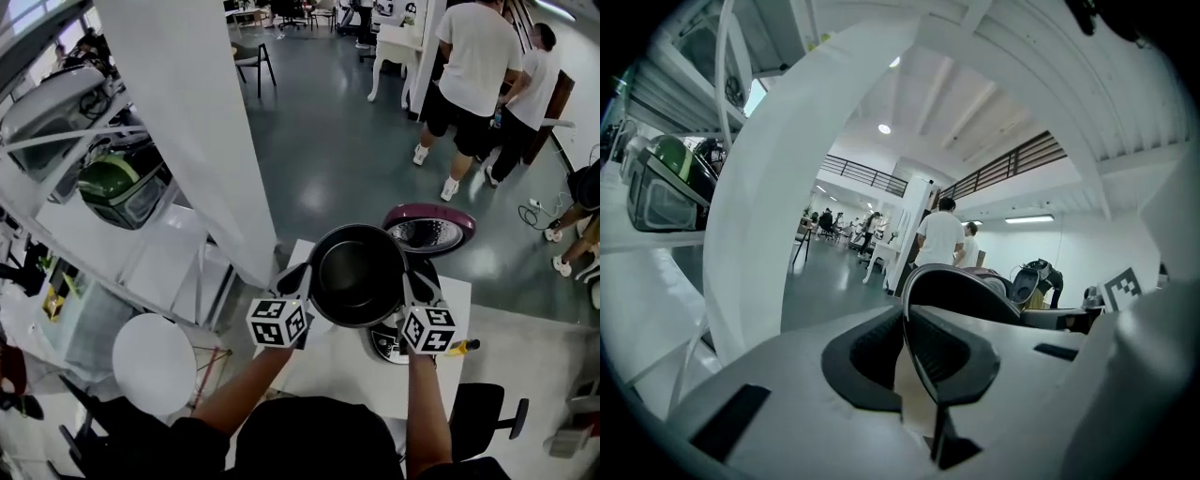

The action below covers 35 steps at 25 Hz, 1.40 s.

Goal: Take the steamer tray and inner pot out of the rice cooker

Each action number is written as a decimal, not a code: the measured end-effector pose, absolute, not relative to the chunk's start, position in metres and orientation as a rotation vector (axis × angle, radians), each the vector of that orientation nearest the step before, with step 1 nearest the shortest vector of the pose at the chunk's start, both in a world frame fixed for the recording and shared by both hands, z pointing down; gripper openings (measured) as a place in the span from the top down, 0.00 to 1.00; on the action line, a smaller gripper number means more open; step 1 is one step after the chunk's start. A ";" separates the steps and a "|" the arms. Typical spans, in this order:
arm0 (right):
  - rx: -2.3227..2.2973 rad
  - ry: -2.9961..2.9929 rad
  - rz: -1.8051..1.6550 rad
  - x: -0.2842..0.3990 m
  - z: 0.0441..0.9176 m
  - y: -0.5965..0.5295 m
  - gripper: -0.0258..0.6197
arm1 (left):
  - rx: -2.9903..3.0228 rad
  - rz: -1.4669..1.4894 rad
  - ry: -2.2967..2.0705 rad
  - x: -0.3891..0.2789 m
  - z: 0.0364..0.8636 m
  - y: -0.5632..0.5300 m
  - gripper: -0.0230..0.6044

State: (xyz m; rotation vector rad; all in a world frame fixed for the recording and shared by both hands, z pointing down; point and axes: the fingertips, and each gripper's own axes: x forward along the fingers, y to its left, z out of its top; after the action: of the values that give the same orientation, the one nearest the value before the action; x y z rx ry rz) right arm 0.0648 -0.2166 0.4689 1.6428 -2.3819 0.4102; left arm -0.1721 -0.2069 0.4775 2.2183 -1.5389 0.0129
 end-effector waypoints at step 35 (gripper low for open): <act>1.456 -2.115 0.771 -0.050 0.670 -0.212 0.91 | 2.021 0.237 -1.367 -0.287 0.651 -0.216 0.93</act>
State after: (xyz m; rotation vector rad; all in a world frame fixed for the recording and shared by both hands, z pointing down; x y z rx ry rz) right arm -0.0499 -0.2117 0.6703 1.4559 -2.1155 0.7711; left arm -0.2866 -0.2165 0.6507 2.0207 -1.3666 0.2366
